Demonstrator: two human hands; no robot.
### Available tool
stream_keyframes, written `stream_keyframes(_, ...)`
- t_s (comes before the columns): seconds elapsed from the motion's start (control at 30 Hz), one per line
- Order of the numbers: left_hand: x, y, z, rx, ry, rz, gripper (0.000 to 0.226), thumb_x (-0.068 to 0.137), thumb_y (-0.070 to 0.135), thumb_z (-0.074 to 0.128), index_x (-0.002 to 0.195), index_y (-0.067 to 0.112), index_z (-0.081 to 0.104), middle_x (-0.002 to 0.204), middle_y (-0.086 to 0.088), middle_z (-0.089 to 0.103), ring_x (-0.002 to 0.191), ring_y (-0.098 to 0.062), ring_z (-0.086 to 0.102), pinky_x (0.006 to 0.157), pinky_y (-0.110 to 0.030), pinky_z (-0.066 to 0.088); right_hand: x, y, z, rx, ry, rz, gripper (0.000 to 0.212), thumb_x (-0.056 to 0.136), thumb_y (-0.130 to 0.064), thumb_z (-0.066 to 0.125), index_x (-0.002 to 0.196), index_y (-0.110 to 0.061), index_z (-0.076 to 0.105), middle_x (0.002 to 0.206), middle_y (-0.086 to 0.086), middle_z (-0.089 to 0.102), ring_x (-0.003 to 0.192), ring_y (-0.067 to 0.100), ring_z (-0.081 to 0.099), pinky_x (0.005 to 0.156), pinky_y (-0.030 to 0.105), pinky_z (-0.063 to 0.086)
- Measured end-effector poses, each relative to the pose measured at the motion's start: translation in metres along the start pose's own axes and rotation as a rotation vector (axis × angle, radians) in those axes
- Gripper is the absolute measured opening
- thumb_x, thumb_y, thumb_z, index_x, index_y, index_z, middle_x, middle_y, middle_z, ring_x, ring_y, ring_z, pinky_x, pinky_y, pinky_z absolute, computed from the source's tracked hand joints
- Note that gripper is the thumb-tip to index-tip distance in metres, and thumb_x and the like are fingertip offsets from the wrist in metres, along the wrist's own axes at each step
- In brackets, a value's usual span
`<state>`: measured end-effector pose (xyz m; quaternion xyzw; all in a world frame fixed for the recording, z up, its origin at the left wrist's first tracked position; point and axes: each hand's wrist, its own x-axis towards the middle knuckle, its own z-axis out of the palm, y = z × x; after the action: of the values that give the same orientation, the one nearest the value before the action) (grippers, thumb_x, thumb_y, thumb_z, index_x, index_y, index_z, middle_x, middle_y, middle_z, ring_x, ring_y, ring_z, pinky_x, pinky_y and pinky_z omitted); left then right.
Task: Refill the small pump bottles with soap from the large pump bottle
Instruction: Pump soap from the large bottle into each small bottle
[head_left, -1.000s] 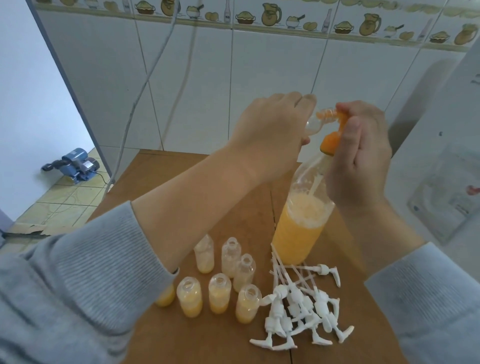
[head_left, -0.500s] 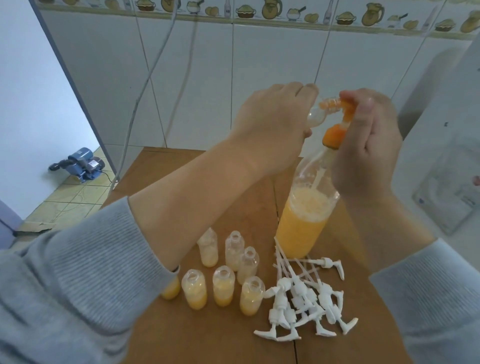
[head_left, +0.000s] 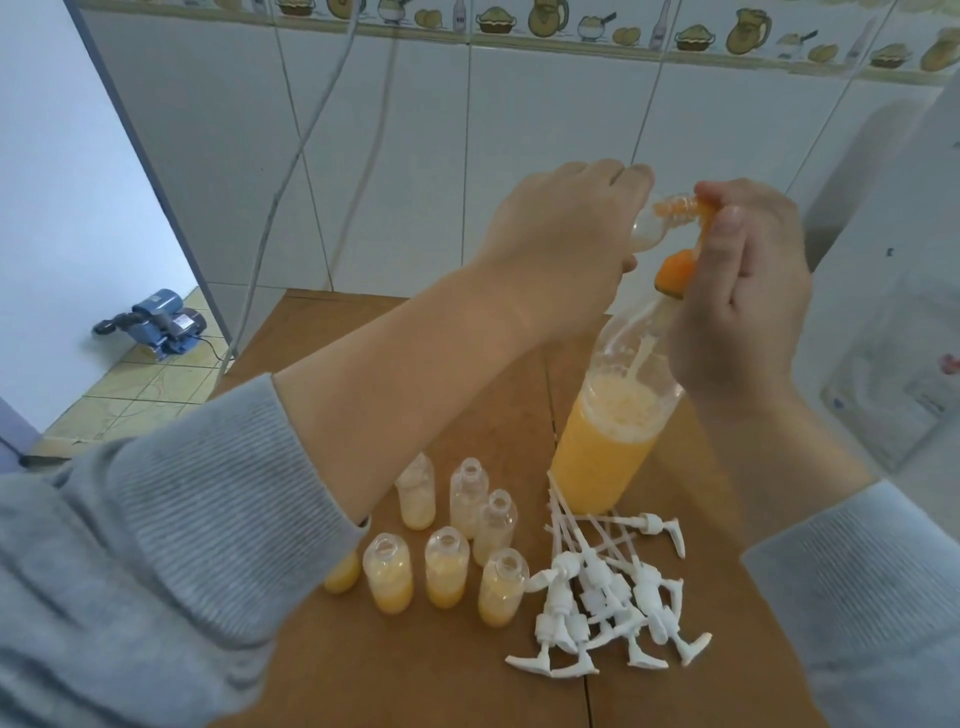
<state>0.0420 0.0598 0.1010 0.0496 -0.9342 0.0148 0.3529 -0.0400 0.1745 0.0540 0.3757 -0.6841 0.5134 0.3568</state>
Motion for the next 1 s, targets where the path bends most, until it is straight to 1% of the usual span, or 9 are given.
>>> stream_keyframes(0.07, -0.001, 0.003, 0.002, -0.006, 0.018, 0.013, 0.041, 0.091, 0.027, 0.058, 0.128, 0.017, 0.045, 0.117, 0.003, 0.057, 0.102, -0.018, 0.054, 0.083, -0.030, 0.042, -0.001, -0.001, 0.000, -0.007, 0.021, -0.012, 0.038, 0.099, -0.020, 0.030, 0.115, -0.001, 0.059, 0.110, -0.005, 0.051, 0.108, -0.003, 0.041, 0.102, 0.054, 0.036)
stream_keyframes(0.17, -0.006, 0.002, 0.008, -0.013, 0.007, 0.010, 0.044, 0.090, 0.026, 0.059, 0.130, 0.016, 0.045, 0.119, 0.002, 0.058, 0.105, -0.020, 0.055, 0.087, -0.032, 0.042, -0.010, 0.006, 0.005, -0.076, 0.011, -0.049, 0.034, 0.097, -0.019, 0.036, 0.117, 0.000, 0.057, 0.113, 0.010, 0.058, 0.111, 0.011, 0.047, 0.099, 0.055, 0.039)
stream_keyframes(0.23, -0.009, 0.001, 0.012, -0.019, -0.024, -0.004, 0.044, 0.090, 0.025, 0.059, 0.130, 0.015, 0.045, 0.120, 0.001, 0.057, 0.107, -0.021, 0.054, 0.088, -0.033, 0.042, -0.015, 0.008, 0.009, -0.096, -0.003, -0.020, 0.033, 0.097, -0.018, 0.039, 0.118, 0.000, 0.056, 0.115, 0.014, 0.058, 0.112, 0.014, 0.046, 0.099, 0.054, 0.039)
stream_keyframes(0.4, -0.008, -0.003, 0.010, -0.042, -0.069, -0.012, 0.041, 0.090, 0.026, 0.057, 0.129, 0.016, 0.044, 0.121, 0.002, 0.056, 0.108, -0.021, 0.053, 0.089, -0.034, 0.042, -0.015, 0.001, 0.006, -0.092, -0.078, 0.014, 0.036, 0.096, -0.022, 0.037, 0.121, -0.003, 0.054, 0.118, 0.010, 0.056, 0.114, 0.015, 0.047, 0.101, 0.053, 0.038)
stream_keyframes(0.67, -0.008, 0.000, 0.007, -0.057, -0.004, -0.011, 0.042, 0.090, 0.025, 0.060, 0.128, 0.015, 0.047, 0.116, 0.001, 0.059, 0.103, -0.020, 0.055, 0.086, -0.034, 0.044, -0.008, -0.001, 0.008, -0.101, 0.004, -0.025, 0.034, 0.095, -0.018, 0.038, 0.118, 0.000, 0.056, 0.114, 0.013, 0.058, 0.112, 0.014, 0.046, 0.102, 0.056, 0.036)
stream_keyframes(0.7, -0.008, 0.001, 0.008, -0.051, -0.010, -0.006, 0.042, 0.090, 0.025, 0.060, 0.128, 0.015, 0.047, 0.116, 0.001, 0.059, 0.103, -0.021, 0.055, 0.086, -0.034, 0.044, -0.011, 0.003, 0.010, -0.119, 0.006, -0.031, 0.033, 0.095, -0.016, 0.038, 0.118, 0.000, 0.056, 0.114, 0.014, 0.058, 0.113, 0.014, 0.046, 0.105, 0.055, 0.033)
stream_keyframes(0.77, -0.009, 0.002, 0.012, -0.036, -0.038, 0.003, 0.042, 0.090, 0.026, 0.059, 0.129, 0.014, 0.046, 0.118, 0.000, 0.058, 0.104, -0.021, 0.055, 0.087, -0.035, 0.044, -0.016, 0.008, 0.011, -0.141, -0.001, -0.004, 0.033, 0.095, -0.014, 0.037, 0.118, -0.001, 0.056, 0.115, 0.014, 0.059, 0.115, 0.014, 0.046, 0.116, 0.043, 0.022)
stream_keyframes(0.83, -0.010, 0.001, 0.014, -0.046, -0.073, 0.002, 0.043, 0.091, 0.026, 0.058, 0.130, 0.014, 0.044, 0.120, 0.000, 0.057, 0.105, -0.020, 0.055, 0.089, -0.035, 0.044, -0.019, 0.007, 0.010, -0.150, -0.025, 0.026, 0.034, 0.095, -0.017, 0.035, 0.119, -0.002, 0.055, 0.117, 0.012, 0.058, 0.117, 0.014, 0.046, 0.118, 0.037, 0.016)
stream_keyframes(1.0, -0.004, -0.005, -0.001, -0.103, -0.123, -0.041, 0.043, 0.090, 0.028, 0.059, 0.129, 0.018, 0.044, 0.122, 0.002, 0.055, 0.110, -0.020, 0.051, 0.092, -0.036, 0.042, -0.011, -0.008, 0.000, -0.151, -0.107, 0.024, 0.040, 0.097, -0.025, 0.031, 0.124, -0.005, 0.053, 0.122, 0.008, 0.056, 0.119, 0.012, 0.043, 0.115, 0.045, 0.019)
